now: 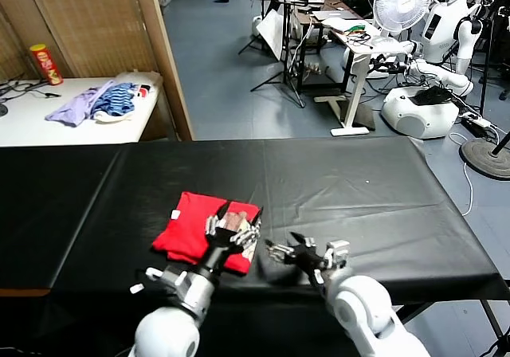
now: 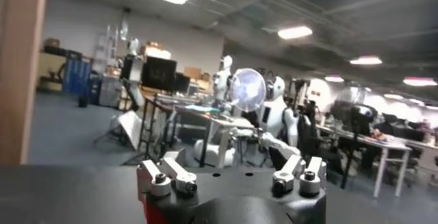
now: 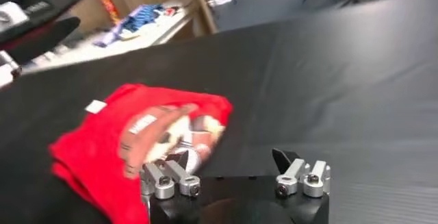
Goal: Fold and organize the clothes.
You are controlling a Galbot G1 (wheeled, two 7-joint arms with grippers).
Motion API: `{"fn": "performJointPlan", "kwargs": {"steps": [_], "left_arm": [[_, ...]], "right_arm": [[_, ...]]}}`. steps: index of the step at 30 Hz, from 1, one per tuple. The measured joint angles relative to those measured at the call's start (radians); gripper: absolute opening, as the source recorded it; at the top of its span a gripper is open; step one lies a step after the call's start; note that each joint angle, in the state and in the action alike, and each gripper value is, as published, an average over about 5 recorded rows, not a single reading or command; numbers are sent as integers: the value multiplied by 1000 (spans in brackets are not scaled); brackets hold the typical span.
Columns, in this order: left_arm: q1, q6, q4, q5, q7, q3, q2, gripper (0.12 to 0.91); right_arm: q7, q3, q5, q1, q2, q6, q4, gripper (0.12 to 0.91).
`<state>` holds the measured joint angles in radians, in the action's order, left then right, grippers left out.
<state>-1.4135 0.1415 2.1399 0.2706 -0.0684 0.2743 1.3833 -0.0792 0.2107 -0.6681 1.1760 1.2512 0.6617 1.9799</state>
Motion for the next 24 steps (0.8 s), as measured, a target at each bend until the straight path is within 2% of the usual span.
{"fn": "performJointPlan", "kwargs": {"steps": [4,7,13,16,18,22,24], "left_arm": [[-22,-15,20,14,6,27,-5,798],[-40,-22,36,35,17,43,-5,798],[-63,-28,56,42,32,75,-13,798],[-76,-38,60,38,34,89,-13,798],[-85,-47,59,31,37,97,-13,798],[-99,-63,50,12,59,105,-10,798],[-105,-81,41,5,77,107,-12,798]], "right_arm": [[-21,-42,-65,-54,37,-5,-68,791],[-19,-66,-90,-86,58,-13,-120,705],[26,-96,-34,-140,67,-59,-201,375],[66,-104,35,-169,59,-99,-234,212],[99,-107,105,-190,48,-136,-256,146],[170,-105,269,-223,18,-213,-288,149],[199,-99,337,-227,-1,-256,-292,211]]}}
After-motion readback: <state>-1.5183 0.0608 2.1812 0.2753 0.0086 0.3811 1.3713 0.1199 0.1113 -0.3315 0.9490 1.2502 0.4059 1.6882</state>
